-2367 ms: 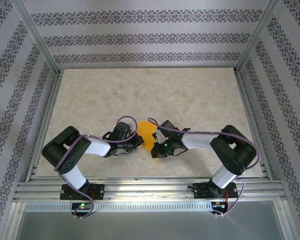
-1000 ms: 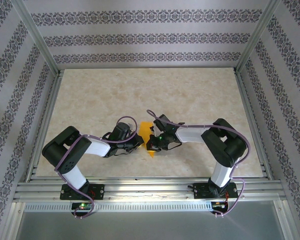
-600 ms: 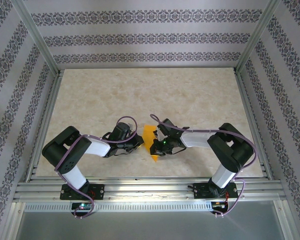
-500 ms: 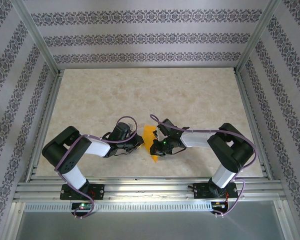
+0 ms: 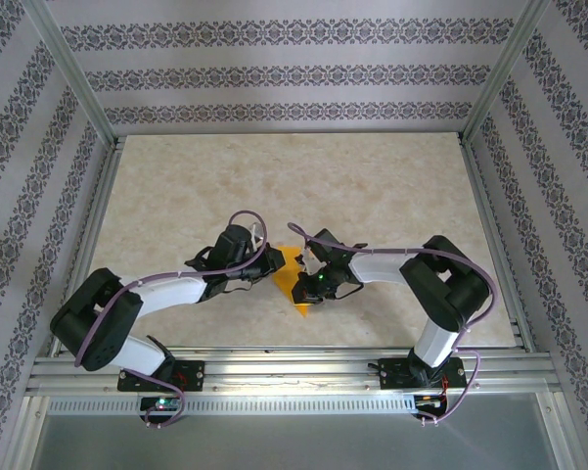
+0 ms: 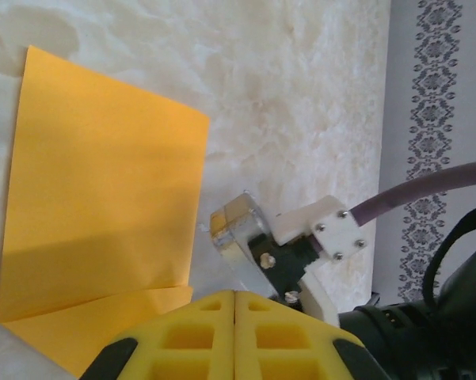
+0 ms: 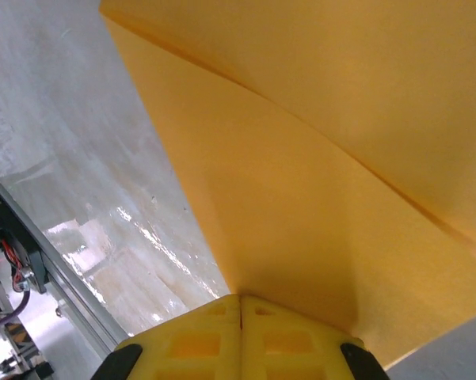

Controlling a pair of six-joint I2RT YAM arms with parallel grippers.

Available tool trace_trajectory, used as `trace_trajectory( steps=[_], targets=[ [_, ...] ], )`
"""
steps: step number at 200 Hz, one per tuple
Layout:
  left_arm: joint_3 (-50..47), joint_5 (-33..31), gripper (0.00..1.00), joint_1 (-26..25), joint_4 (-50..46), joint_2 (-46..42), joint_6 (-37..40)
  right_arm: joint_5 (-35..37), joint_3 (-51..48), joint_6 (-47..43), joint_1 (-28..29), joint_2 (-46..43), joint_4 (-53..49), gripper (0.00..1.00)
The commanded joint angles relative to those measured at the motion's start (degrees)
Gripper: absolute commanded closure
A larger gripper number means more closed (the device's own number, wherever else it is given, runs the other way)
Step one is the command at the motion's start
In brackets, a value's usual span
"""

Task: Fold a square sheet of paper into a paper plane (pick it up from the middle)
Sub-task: Third fold the triangle at the center of the table.

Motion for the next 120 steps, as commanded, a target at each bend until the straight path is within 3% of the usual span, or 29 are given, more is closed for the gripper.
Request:
trace_trajectory(
  steps=[1, 66, 120],
  targets=[
    [-0.6, 0.6, 0.96, -1.2, -3.8, 1.2, 1.4, 0.4, 0.9, -4.2, -1.1, 2.0, -3.2, 0.98],
    [2.0, 3.9, 0.98, -3.6, 2.0, 9.8, -1.0, 0.2, 3.9, -7.3, -2.5, 2.8, -5.9, 0.97],
    [1.9, -0.2, 0.99, -4.2, 1.1, 14.3, -3.1, -0.1, 4.4, -8.0, -2.8, 3.2, -7.1, 0.97]
  ],
)
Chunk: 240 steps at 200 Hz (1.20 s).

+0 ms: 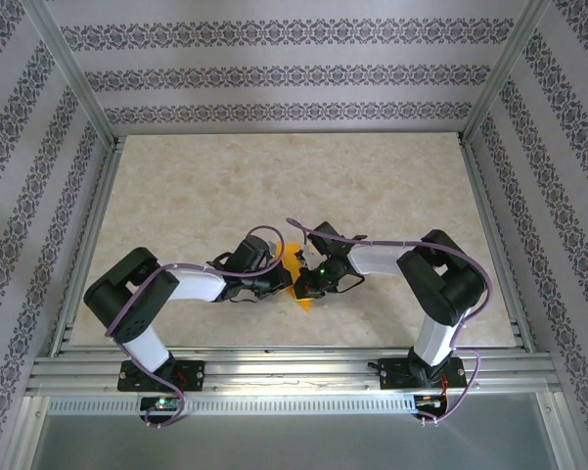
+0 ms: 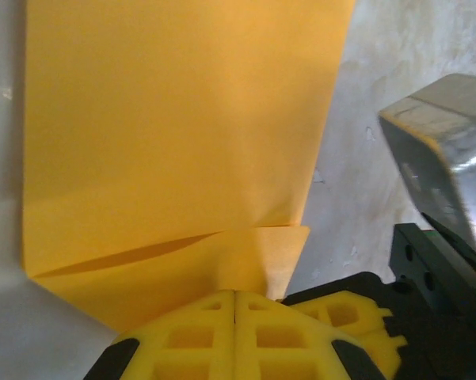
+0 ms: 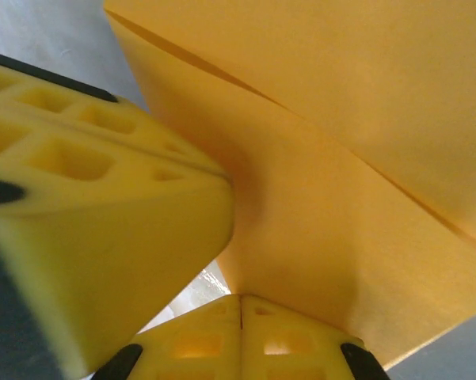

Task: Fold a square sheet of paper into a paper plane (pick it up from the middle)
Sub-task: Third fold the triangle at the center of the table.

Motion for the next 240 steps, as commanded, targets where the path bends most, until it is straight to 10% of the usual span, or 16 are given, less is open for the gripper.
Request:
trace_trajectory(
  steps=[1, 240],
  targets=[
    [0.2, -2.5, 0.99, -0.5, 0.9, 1.6, -1.8, 0.9, 0.7, -1.5, -0.5, 0.9, -2.1, 0.97],
    [-0.9, -5.0, 1.0, -0.4, -5.5, 3.5, -2.4, 0.0, -12.8, 6.1, 2.0, -6.9, 6.8, 0.9]
  ],
)
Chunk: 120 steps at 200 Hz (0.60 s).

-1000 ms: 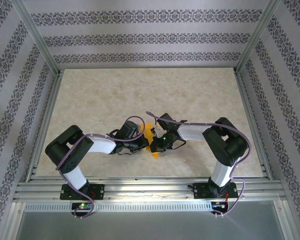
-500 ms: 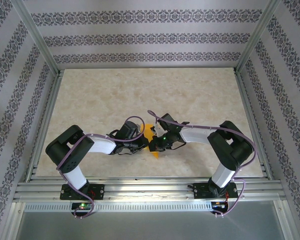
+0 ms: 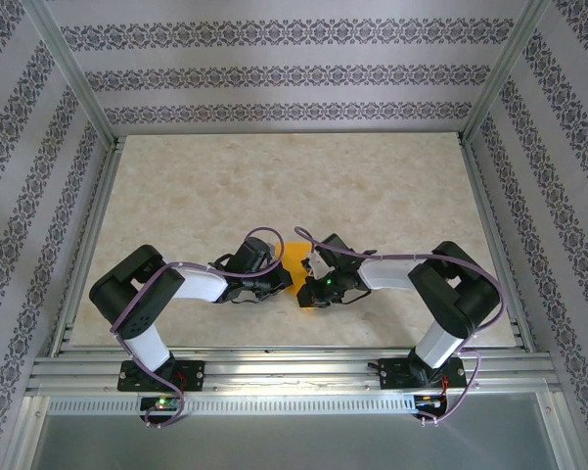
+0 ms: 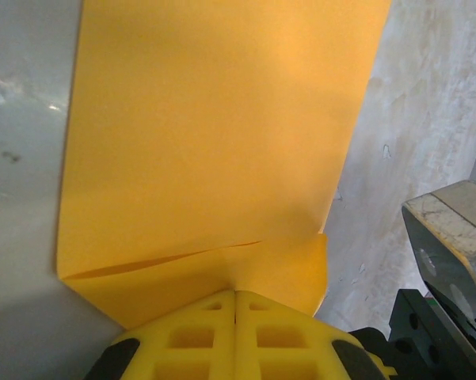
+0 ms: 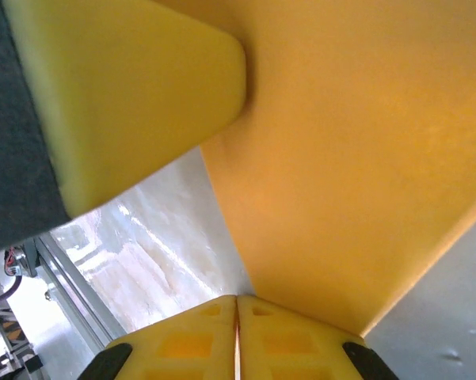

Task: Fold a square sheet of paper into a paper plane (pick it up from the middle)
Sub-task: Third fold the triangle at the center of the table.

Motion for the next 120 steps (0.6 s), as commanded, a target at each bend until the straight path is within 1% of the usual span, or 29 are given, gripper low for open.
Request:
trace_trajectory(
  steps=[1, 17, 55, 93, 102, 120],
  targets=[
    [-0.4, -3.9, 1.0, -0.3, -7.7, 1.9, 0.3, -0.2, -2.9, 1.0, 0.3, -0.7, -2.6, 0.9],
    [-0.2, -3.9, 1.0, -0.3, -8.2, 1.8, 0.3, -1.5, -5.0, 2.4, 0.4, -1.5, -0.1, 0.9],
    [-0.3, -3.6, 1.0, -0.3, -7.9, 1.8, 0.3, -1.4, -8.2, 4.2, 0.3, -4.8, 0.3, 0.89],
    [-0.4, -3.3, 1.0, -0.3, -7.0, 1.8, 0.0, -2.5, -6.8, 5.4, 0.1, -9.8, -1.2, 0.89],
    [-0.5, -3.2, 1.0, -0.3, -6.6, 1.8, -0.1, -1.9, -5.9, 6.0, 0.0, -11.7, -1.5, 0.89],
    [-0.6, -3.1, 1.0, -0.3, -6.0, 1.5, -0.3, 1.8, -4.9, 8.8, -0.5, -14.4, -0.4, 0.89]
  ],
)
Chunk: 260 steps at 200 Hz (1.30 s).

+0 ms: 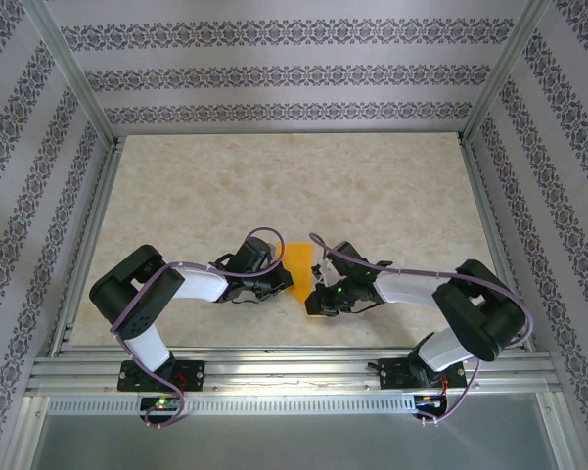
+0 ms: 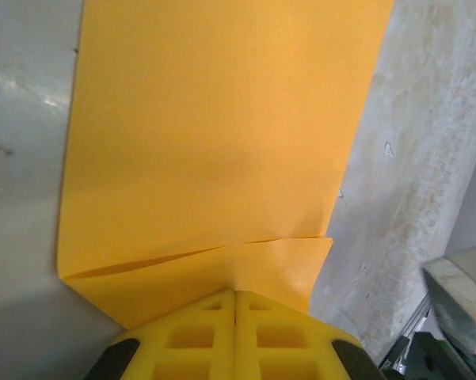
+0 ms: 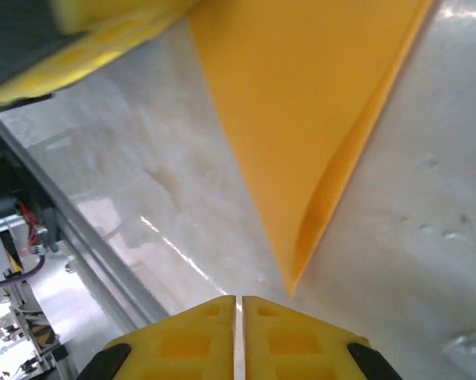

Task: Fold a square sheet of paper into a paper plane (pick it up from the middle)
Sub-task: Third fold the triangle at the center of the table.

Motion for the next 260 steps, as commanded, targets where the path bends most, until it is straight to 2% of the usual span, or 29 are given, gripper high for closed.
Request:
trace_trajectory(
  steps=[1, 64, 114, 163, 195, 212, 242, 260],
  targets=[
    [-0.9, -3.2, 1.0, -0.3, -5.3, 1.5, -0.3, 3.0, 2.2, 4.0, -0.4, -3.6, -0.4, 0.89],
    [-0.5, -2.7, 1.0, -0.3, -5.0, 1.5, -0.1, 3.9, 9.2, 6.3, 0.4, 6.8, 1.9, 0.91],
    [-0.4, -2.4, 1.0, -0.3, -4.7, 1.4, -0.2, 4.5, 9.7, 6.7, -0.3, 11.6, 2.1, 0.91],
    [2.1, -0.6, 1.0, 0.1, -5.6, 0.6, 2.5, 5.5, 4.5, 6.3, -0.6, 13.5, 3.1, 0.97],
    [2.6, 1.1, 0.95, 0.0, -4.9, -1.9, 3.5, 5.6, 4.2, 5.6, -1.2, 13.1, 2.9, 0.99],
    [3.8, 0.7, 0.97, 0.1, -9.6, -3.2, 5.4, 5.0, 4.7, 5.3, -1.7, 13.1, 3.0, 0.99],
    [3.7, 4.1, 1.0, 0.0, -7.2, -3.4, 5.7, 4.7, 5.6, 5.3, -2.0, 13.1, 2.5, 0.99],
    [5.9, 5.7, 1.0, 0.1, -10.7, -1.0, 6.6, 4.8, 5.6, 5.7, -2.0, 13.5, 2.5, 0.99]
  ],
)
